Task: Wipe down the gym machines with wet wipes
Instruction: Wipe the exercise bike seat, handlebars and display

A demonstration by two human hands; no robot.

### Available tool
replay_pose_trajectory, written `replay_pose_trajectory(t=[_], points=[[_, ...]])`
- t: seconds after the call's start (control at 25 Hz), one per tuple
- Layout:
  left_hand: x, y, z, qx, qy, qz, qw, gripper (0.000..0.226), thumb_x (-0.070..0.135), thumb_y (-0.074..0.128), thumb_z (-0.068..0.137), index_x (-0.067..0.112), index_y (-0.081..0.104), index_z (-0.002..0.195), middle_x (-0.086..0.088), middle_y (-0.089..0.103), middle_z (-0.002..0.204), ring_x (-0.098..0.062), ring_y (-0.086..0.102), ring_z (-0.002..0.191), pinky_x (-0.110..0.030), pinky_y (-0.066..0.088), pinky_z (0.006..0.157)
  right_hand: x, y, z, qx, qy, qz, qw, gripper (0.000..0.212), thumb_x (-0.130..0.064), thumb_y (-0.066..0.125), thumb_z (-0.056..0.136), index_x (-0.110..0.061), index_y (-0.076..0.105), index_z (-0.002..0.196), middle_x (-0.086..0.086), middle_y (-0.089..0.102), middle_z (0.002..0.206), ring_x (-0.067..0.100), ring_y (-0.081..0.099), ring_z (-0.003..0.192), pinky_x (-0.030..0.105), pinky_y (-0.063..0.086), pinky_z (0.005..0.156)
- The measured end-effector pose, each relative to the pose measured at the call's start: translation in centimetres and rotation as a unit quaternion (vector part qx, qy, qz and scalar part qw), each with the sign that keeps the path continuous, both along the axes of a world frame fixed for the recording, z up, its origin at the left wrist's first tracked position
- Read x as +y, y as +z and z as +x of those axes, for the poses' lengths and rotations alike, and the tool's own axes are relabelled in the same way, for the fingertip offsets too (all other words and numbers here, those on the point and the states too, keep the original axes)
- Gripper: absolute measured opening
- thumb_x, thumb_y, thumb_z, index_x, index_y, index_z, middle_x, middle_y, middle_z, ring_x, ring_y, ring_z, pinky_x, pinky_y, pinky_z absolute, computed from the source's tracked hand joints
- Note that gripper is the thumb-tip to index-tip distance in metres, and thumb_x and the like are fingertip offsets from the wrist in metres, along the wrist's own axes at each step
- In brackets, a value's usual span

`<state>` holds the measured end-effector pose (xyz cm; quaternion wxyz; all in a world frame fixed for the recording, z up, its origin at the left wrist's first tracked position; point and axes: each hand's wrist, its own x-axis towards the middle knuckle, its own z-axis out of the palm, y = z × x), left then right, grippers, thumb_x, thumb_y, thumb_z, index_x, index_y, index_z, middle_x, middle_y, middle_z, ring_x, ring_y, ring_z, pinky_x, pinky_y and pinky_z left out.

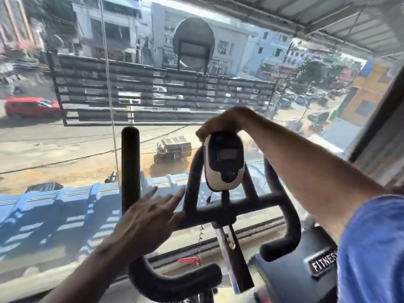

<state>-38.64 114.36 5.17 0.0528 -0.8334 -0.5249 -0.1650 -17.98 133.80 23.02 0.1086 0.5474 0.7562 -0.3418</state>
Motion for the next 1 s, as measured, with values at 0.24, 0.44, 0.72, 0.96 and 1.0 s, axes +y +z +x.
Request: replay_pose_trajectory(t=[0.24, 0.44, 0.72, 0.96, 1.0], points=[[-0.8, 1.5, 2.8, -0.078, 0.005, -0.143, 0.987, 0.085, 0.074, 0.018, 0.097, 0.034, -0.028, 0.156, 0.004, 0.021, 0.17, -0.019, 0.046, 0.142, -0.035, 0.039, 0.114, -4.2, -11.4, 12.3, 0.453, -0.168, -0.155, 0.862, 0.045, -0.043, 0.048, 0.096, -0.002, 0.066, 0.091, 0.018, 0.063, 0.08, 0.033, 0.058, 0.077, 0.04, 0.051, 0.075], [2.2, 1.4, 4.4, -0.21, -0.006, -0.176, 0.962, 0.095, 0.071, 0.033, 0.095, 0.041, -0.037, 0.151, 0.014, -0.025, 0.163, -0.012, 0.004, 0.154, -0.046, 0.022, 0.125, -6.7, -14.3, 14.7, 0.429, -0.225, -0.079, 0.871, 0.043, -0.031, 0.042, 0.095, 0.005, 0.064, 0.101, 0.024, 0.067, 0.089, 0.035, 0.061, 0.083, 0.048, 0.047, 0.086], [3.1, 1.2, 5.0, -0.251, -0.032, -0.174, 0.952, 0.099, 0.059, 0.044, 0.099, 0.04, -0.038, 0.151, 0.01, -0.021, 0.169, 0.0, 0.0, 0.143, -0.039, 0.016, 0.124, -12.7, -13.6, 14.7, 0.22, -0.197, 0.418, 0.859, 0.02, -0.013, 0.063, 0.098, -0.023, 0.079, 0.106, -0.013, 0.077, 0.093, -0.001, 0.071, 0.087, 0.022, 0.055, 0.08], [3.0, 1.2, 4.9, -0.242, -0.041, -0.162, 0.956, 0.102, 0.061, 0.044, 0.097, 0.035, -0.037, 0.152, 0.008, -0.022, 0.17, -0.001, -0.005, 0.147, -0.034, 0.01, 0.121, -12.4, -15.2, 11.2, 0.257, -0.071, 0.638, 0.723, 0.02, 0.005, 0.06, 0.096, 0.001, 0.073, 0.111, 0.01, 0.071, 0.121, 0.018, 0.068, 0.114, 0.029, 0.057, 0.096], [2.9, 1.2, 4.8, -0.238, -0.041, -0.165, 0.956, 0.102, 0.062, 0.043, 0.096, 0.035, -0.037, 0.152, 0.008, -0.023, 0.169, -0.001, -0.005, 0.147, -0.033, 0.01, 0.121, -12.7, -15.7, 11.3, 0.257, -0.066, 0.633, 0.727, 0.019, 0.004, 0.059, 0.096, 0.002, 0.073, 0.11, 0.011, 0.071, 0.122, 0.019, 0.068, 0.115, 0.03, 0.057, 0.096]])
